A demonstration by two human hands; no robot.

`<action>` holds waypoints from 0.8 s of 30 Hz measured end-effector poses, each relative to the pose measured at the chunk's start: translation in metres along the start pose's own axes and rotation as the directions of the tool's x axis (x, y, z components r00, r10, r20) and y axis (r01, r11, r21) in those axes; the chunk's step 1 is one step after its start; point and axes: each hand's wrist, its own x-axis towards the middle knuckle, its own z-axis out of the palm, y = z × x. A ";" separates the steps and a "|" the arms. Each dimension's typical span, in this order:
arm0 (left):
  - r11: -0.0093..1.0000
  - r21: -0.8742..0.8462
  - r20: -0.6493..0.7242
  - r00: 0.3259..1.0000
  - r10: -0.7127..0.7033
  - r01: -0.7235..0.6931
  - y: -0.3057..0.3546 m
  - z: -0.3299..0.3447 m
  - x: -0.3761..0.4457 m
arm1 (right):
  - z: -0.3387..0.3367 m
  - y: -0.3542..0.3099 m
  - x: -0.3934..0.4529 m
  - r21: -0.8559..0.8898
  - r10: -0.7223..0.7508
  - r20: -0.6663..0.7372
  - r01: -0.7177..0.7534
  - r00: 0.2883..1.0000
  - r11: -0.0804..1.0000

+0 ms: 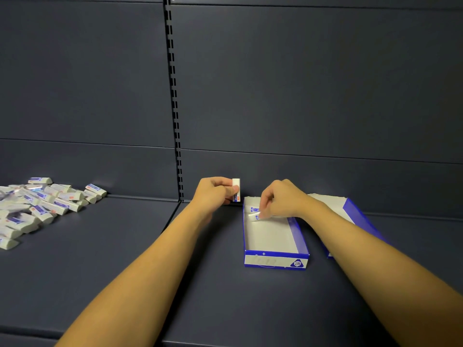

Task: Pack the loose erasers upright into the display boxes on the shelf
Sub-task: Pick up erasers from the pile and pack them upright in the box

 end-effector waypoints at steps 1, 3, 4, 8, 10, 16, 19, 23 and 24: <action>1.000 -0.003 -0.004 1.000 -0.003 0.003 0.000 0.001 0.000 | 0.000 0.001 0.000 -0.030 -0.004 0.018 0.005 1.000 1.000; 1.000 -0.009 -0.013 1.000 -0.007 0.007 0.001 0.001 0.000 | 0.000 0.000 0.001 -0.041 -0.005 0.016 0.006 1.000 0.999; 1.000 -0.014 -0.015 1.000 -0.007 0.007 0.001 0.002 0.001 | 0.001 0.000 0.001 -0.032 -0.006 -0.002 0.006 1.000 0.999; 1.000 -0.010 -0.005 1.000 -0.006 0.006 0.000 0.001 0.000 | 0.006 -0.003 0.006 -0.030 -0.025 -0.061 0.023 0.998 0.999; 1.000 -0.011 -0.005 1.000 -0.006 0.006 0.001 0.001 -0.001 | 0.009 -0.004 0.009 -0.042 -0.026 -0.067 0.023 0.997 0.999; 1.000 -0.009 0.007 1.000 -0.001 0.001 -0.001 0.001 0.001 | 0.016 -0.004 0.012 -0.054 -0.015 -0.054 0.012 0.998 0.998; 1.000 -0.023 0.007 1.000 -0.005 0.005 -0.001 0.000 0.001 | 0.017 -0.003 0.012 -0.057 -0.014 -0.070 0.010 0.997 0.998; 1.000 -0.028 0.016 1.000 0.003 -0.002 -0.001 0.001 0.001 | 0.017 -0.004 0.013 -0.096 -0.018 -0.053 0.013 0.998 0.995; 1.000 -0.029 0.018 1.000 0.004 -0.003 0.000 0.001 0.001 | 0.015 -0.004 0.012 -0.087 -0.016 -0.047 0.012 0.999 0.996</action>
